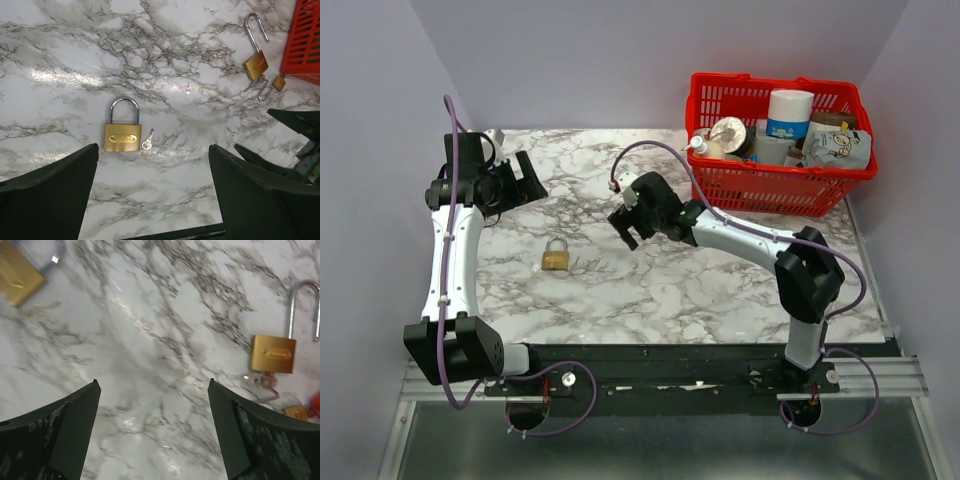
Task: Lock with the key
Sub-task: Adjust the lock at the center of the board.
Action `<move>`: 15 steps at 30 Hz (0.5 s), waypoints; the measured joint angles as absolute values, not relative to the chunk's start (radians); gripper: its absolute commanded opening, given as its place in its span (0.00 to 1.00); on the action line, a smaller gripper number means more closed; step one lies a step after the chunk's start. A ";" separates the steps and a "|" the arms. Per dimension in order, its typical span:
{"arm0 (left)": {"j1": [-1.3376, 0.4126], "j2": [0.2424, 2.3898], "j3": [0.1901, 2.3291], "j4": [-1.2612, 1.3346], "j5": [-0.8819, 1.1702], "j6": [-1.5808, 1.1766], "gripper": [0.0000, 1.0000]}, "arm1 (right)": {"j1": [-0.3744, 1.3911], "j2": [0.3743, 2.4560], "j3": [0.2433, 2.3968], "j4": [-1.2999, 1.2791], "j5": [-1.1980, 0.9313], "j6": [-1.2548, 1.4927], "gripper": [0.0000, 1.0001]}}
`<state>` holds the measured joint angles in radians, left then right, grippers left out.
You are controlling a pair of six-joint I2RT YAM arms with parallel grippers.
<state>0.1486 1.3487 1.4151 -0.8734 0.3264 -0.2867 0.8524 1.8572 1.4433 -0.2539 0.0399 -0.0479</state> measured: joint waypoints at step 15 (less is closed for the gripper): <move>0.149 1.313 1.404 -0.854 0.328 -0.290 0.99 | 0.596 2.124 1.688 -0.413 0.028 -0.278 0.98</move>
